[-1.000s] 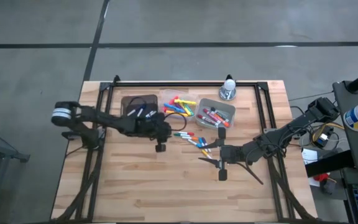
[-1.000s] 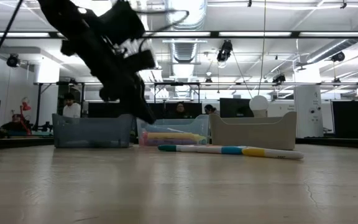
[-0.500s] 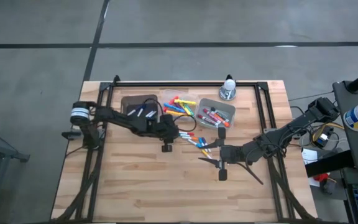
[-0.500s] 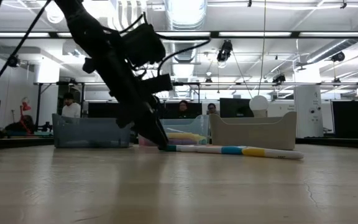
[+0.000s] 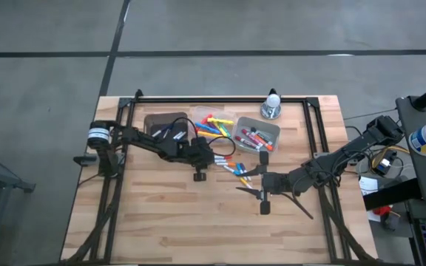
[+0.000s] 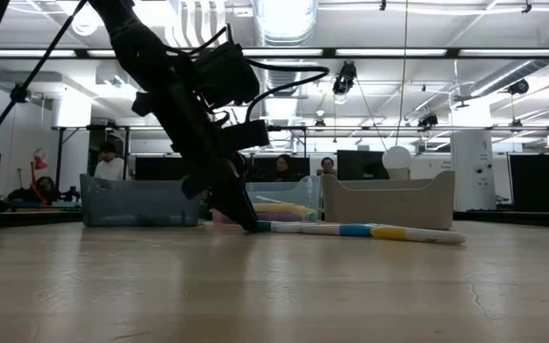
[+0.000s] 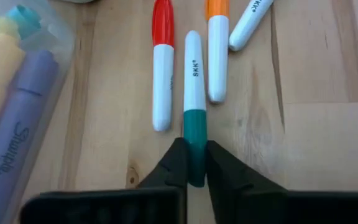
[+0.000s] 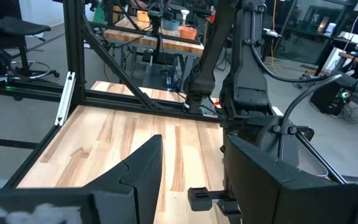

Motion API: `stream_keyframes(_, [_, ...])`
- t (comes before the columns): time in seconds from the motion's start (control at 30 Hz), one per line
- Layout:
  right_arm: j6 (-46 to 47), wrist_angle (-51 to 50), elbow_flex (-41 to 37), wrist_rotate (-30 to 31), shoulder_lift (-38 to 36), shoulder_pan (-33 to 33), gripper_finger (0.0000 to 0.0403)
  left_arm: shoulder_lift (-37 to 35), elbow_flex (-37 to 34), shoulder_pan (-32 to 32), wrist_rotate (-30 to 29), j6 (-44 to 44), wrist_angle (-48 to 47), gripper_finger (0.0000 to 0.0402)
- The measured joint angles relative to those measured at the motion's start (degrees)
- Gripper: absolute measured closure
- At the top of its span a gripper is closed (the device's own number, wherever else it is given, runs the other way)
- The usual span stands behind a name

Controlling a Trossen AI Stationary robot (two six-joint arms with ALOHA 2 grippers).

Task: Pick & Place Markers
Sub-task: Put the green mini marker into the black bin

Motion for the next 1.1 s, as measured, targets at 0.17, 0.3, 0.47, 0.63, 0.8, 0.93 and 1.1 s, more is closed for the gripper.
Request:
stream_keyframes(0.17, [0.02, 0.00, 0.00, 0.00, 0.00, 0.00, 0.0236, -0.25, 0.03, 0.02, 1.09, -1.50, -0.64, 0.0378])
stream_keyframes(0.3, [0.01, 0.00, 0.00, 0.00, 0.00, -0.01, 0.0236, -1.68, 0.22, -0.33, 2.06, -2.99, -3.84, 0.0378])
stream_keyframes(0.47, [0.00, -0.02, -0.02, 0.00, 0.00, -0.02, 0.0236, -5.78, 0.22, -0.71, 2.11, -4.79, -9.98, 0.0378])
stream_keyframes(0.63, [0.00, -0.02, -0.10, 0.00, 0.02, -0.02, 0.0236, -11.63, 0.29, -1.14, 2.03, -7.30, -17.88, 0.0378])
stream_keyframes(0.8, [0.00, -0.02, -0.09, 0.00, 0.02, -0.02, 0.0236, -19.20, 0.22, -1.40, -1.17, -9.92, -24.68, 0.0378])
stream_keyframes(0.93, [0.08, 0.00, -0.09, 0.00, 0.02, -0.02, 0.0236, -25.22, -0.17, -1.31, -11.09, -11.94, -30.69, 0.0378])
stream_keyframes(1.1, [0.26, 0.00, -0.09, 0.00, 0.02, -0.01, 0.0236, -30.41, -0.50, -0.35, -25.71, -14.68, -37.49, 0.0378])
